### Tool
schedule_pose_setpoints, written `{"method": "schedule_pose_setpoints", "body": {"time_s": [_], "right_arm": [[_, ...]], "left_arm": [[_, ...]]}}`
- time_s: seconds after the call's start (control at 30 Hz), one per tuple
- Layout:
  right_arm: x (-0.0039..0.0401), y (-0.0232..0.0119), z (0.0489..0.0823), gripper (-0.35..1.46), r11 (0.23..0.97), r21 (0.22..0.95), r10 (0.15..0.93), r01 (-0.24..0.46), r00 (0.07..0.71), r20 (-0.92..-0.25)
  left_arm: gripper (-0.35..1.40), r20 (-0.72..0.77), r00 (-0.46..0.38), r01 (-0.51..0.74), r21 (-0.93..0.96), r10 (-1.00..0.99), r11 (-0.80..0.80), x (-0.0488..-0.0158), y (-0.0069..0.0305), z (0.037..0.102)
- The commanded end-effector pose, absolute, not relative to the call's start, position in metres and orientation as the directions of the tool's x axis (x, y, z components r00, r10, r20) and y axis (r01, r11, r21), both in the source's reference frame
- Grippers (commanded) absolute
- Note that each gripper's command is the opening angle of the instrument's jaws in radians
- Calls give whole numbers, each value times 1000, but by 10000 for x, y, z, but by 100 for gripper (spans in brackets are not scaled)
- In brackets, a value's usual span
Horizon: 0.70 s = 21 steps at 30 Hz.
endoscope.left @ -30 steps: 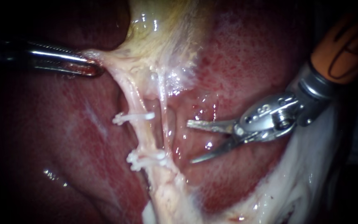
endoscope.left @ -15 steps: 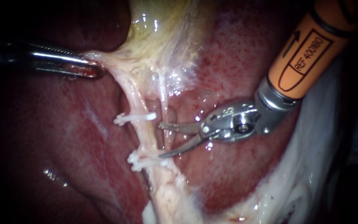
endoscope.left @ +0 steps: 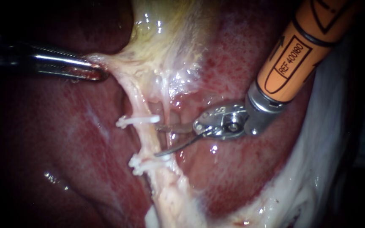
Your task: Go to the cutting position left tube
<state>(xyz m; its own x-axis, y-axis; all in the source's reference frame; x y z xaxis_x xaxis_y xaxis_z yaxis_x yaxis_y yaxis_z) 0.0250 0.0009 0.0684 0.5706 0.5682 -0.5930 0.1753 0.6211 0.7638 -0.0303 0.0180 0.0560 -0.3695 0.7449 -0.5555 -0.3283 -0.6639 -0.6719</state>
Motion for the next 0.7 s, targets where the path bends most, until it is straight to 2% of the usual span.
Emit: {"method": "schedule_pose_setpoints", "body": {"time_s": [0.03, 0.3, 0.7], "right_arm": [[254, 9, 681, 145, 617, 765, 578, 183, 554, -599], [279, 7, 671, 143, 576, 784, 612, 231, 514, -601], [312, 6, 661, 143, 555, 798, 648, 233, 480, -591]], "left_arm": [[-35, -556, -370, -328, -672, 745, -664, -303, 180, 560], [-35, -556, -370, -329, -671, 745, -664, -303, 180, 561], [-35, -556, -369, -330, -671, 745, -664, -305, 180, 562]]}}
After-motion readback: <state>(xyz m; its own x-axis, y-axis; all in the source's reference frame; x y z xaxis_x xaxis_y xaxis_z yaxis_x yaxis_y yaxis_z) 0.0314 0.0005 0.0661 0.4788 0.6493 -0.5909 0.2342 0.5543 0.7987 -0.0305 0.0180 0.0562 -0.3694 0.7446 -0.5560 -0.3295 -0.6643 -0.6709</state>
